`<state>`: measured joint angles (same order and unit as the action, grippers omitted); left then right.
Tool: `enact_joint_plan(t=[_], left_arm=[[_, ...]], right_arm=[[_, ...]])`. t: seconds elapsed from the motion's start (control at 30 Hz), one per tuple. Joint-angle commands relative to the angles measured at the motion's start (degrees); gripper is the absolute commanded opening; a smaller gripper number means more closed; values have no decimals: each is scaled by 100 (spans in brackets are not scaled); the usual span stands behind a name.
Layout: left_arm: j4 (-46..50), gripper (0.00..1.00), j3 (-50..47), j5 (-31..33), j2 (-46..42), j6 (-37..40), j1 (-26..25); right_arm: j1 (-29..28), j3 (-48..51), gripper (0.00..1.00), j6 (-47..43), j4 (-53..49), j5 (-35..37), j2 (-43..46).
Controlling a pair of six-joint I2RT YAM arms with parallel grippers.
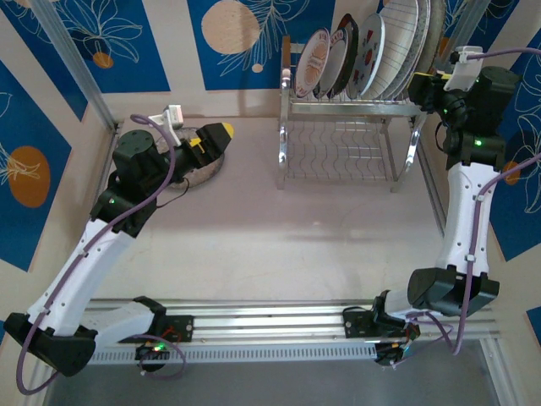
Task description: Unload the plates from the dish rack
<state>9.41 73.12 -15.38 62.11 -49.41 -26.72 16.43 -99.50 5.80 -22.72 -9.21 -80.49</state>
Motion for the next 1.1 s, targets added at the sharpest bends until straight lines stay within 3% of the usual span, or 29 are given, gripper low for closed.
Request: enact_joint_plan(t=[0.0,0.37,1.07], left_arm=[[-227,100,64,-141,9,-43,-26],[-346,100,28,-143,37,-183,-26],[-405,100,-34,-158,19,-289,-26]], right_arm=[[41,46,54,-99,435,-293,-79],[27,-202,49,36,618,9,-392],[-113,-881,41,79,415,-46,-1019]])
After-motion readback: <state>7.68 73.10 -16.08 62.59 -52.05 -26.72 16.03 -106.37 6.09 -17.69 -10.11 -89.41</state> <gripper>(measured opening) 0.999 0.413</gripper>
